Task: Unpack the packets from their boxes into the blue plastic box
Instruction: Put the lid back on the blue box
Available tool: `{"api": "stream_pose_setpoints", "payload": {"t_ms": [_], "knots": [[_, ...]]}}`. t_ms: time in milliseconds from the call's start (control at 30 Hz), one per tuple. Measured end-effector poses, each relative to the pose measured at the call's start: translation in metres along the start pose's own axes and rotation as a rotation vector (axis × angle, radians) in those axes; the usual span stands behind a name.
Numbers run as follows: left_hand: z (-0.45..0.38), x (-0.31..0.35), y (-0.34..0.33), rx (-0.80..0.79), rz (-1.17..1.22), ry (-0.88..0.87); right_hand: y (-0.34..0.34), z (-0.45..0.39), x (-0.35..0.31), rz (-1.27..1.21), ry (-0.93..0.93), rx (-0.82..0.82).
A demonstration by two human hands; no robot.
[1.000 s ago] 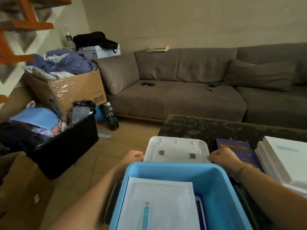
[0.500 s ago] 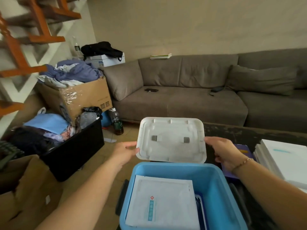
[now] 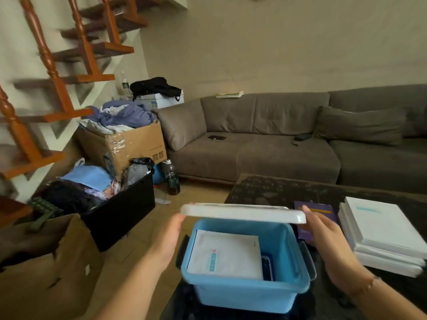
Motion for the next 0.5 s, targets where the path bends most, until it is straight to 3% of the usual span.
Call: {"api": "stream_pose_setpoints", "payload": {"t_ms": [267,500], "knots": [[0.029,-0.018,-0.017,-0.046,-0.118,0.101,0.002,0.029,0.035,0.094,-0.068,-0.051],[0.036,-0.016,-0.014,0.053,-0.054,0.124,0.001,0.028,0.042,0.085,-0.082,-0.02]]}}
Point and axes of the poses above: each hand's wrist, its own z-axis away from the middle knuckle, its own y-axis out of the back of the hand, x = y × z, the point moved 5 cm from there along -z, towards the middle knuckle, and after that the axes turned 7 degrees about -x, right-handed, at the moved point
